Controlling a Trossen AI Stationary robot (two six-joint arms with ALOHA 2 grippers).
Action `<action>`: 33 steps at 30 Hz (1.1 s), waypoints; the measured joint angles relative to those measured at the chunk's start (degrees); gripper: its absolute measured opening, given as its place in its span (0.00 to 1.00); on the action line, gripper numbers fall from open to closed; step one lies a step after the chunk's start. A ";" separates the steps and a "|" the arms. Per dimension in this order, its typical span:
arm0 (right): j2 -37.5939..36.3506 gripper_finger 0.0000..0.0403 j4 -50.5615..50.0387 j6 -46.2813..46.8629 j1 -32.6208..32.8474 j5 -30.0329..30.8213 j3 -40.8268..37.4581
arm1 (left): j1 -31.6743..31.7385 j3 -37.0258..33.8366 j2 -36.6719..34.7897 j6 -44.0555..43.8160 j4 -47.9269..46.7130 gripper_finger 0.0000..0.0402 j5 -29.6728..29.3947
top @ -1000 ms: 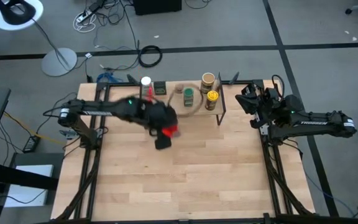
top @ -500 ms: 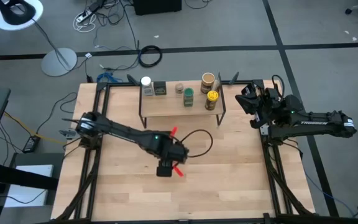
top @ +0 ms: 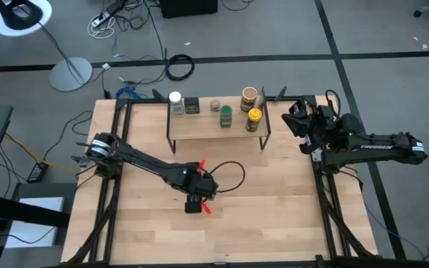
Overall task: Shelf spices
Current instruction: Remove the red seasoning can from the shelf, then remove the yellow seasoning can from the shelf
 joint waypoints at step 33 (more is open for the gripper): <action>0.09 0.02 -0.48 1.45 0.02 -5.52 0.00 | 0.20 -5.53 -10.49 4.58 4.98 0.66 4.51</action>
